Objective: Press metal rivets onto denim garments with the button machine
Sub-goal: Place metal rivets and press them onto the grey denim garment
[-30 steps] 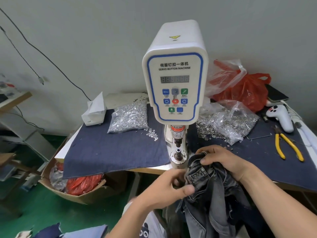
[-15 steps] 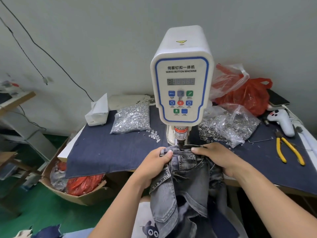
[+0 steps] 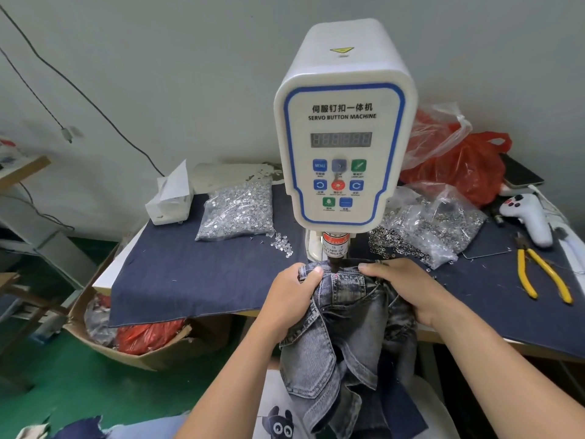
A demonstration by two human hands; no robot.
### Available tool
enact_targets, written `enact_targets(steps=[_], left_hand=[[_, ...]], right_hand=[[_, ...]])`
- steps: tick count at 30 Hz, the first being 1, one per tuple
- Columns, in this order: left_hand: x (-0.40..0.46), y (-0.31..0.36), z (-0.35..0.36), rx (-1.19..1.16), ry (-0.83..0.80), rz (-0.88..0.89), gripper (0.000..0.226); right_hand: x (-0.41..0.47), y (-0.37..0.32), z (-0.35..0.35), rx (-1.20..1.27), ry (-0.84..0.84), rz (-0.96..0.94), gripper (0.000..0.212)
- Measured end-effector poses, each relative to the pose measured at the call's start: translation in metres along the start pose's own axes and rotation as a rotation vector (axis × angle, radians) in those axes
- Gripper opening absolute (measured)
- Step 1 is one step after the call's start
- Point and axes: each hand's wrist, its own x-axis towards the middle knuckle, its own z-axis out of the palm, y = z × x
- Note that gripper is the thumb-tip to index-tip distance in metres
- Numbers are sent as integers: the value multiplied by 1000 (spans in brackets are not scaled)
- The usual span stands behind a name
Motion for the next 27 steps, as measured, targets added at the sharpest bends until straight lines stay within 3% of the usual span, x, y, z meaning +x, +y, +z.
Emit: enact_targets(steps=[4,14,22,27], left_hand=[[2,-2,-1,-10,-5,6,47],[2,-2,-2,-9,-12,-14,43],[0,-1,-1,-25,-12,-34,46],[-2,-1,-1,-59,-20,-50,45]], right_hand=[[-1,0,1,-15,-2,-21,29],[-1,1,0,-40,-18,-37,24],[3,5,-3,-37,-26,-42,35],[-2,2,-1,-65,-28,-53,28]])
